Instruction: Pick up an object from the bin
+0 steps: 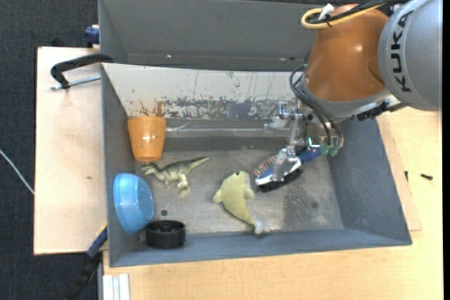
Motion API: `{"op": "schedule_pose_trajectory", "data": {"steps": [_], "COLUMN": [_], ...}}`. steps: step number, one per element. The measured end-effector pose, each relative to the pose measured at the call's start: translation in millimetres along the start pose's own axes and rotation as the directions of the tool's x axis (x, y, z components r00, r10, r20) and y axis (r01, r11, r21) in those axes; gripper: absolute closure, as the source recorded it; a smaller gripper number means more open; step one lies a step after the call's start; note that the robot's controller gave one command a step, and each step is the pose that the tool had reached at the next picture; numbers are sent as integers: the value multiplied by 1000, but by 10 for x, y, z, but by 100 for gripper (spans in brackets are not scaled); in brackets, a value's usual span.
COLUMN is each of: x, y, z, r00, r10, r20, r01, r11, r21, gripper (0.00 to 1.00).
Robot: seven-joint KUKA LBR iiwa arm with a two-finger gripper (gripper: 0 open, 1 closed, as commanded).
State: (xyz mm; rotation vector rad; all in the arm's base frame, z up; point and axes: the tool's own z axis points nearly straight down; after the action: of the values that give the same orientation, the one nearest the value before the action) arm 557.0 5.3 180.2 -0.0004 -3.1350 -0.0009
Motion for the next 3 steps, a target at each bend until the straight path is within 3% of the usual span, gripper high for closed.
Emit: {"op": "schedule_pose_trajectory", "data": {"steps": [1,3], "x": [-61,-86], "y": [-367,-345], "z": [1101,1065], "r00": [1000,1000], "r10": [26,25], "r20": [7,9], "r01": [-26,-25], "r11": [1000,1000], "r21": [-2,-1], "gripper": [0,0]}}
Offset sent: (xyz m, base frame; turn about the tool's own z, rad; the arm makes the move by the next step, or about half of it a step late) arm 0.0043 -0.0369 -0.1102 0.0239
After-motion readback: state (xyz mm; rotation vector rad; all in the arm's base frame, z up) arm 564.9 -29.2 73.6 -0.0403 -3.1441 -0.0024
